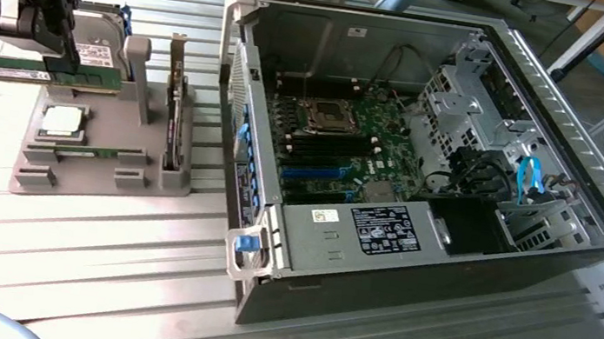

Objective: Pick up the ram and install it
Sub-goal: 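Pick up the ram and move it above insertion slot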

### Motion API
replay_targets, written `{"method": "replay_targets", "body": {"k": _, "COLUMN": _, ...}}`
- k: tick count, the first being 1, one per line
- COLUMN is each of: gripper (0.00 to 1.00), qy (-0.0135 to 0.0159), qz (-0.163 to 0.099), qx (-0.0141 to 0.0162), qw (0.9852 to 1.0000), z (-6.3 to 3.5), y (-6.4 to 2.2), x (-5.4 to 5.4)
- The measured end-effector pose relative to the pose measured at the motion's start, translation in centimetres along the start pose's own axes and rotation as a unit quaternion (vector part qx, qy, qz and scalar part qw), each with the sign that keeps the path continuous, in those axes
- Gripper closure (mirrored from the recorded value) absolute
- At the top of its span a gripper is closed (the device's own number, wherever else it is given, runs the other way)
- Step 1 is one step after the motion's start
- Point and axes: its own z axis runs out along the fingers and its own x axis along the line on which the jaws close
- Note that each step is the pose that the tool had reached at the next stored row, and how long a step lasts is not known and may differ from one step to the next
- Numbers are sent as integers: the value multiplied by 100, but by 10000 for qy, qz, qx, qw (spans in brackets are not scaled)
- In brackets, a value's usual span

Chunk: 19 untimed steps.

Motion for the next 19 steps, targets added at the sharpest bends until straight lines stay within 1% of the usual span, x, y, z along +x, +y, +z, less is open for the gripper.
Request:
{"method": "replay_targets", "body": {"k": 11, "gripper": 88, "qy": 0, "qz": 0, "qx": 0, "qw": 10000, "z": -158, "y": 1, "x": 0}}
{"method": "replay_targets", "body": {"k": 19, "gripper": 88, "qy": 2, "qz": -1, "qx": -2, "qw": 10000, "z": -169, "y": -7, "x": -1}}
